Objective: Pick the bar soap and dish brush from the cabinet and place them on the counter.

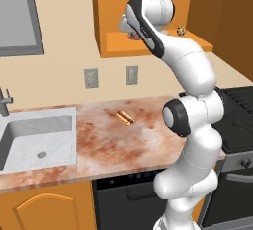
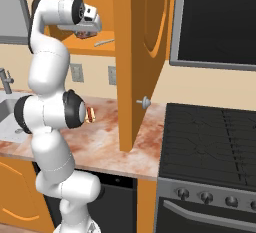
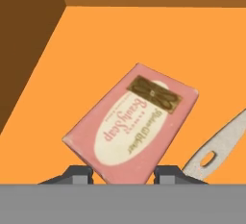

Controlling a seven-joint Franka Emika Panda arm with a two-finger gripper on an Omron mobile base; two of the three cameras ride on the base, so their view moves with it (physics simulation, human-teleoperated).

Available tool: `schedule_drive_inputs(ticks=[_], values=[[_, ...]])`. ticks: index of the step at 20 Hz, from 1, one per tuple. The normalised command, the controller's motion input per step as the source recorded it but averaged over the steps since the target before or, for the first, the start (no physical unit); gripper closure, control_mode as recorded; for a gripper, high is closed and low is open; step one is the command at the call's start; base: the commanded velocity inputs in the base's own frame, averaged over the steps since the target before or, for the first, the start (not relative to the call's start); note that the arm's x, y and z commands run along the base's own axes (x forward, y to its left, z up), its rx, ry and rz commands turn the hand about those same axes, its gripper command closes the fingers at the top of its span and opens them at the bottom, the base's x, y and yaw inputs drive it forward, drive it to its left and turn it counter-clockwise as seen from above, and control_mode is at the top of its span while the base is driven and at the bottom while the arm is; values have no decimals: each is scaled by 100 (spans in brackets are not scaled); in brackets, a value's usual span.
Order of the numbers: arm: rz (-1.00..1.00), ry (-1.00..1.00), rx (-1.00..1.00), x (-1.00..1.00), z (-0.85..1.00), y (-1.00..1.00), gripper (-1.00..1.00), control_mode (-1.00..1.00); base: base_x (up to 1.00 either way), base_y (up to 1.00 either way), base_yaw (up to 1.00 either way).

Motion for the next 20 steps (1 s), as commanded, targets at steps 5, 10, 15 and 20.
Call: schedule_drive_inputs(ticks=[5,10,15,20], values=[[0,-2,0,-36,0,-1,100,-100,0,0,0],[0,-4,0,-42,0,0,100,-100,0,0,0],[0,-4,1,-43,0,0,100,-100,0,0,0],[0,-4,2,-46,0,0,100,-100,0,0,0]])
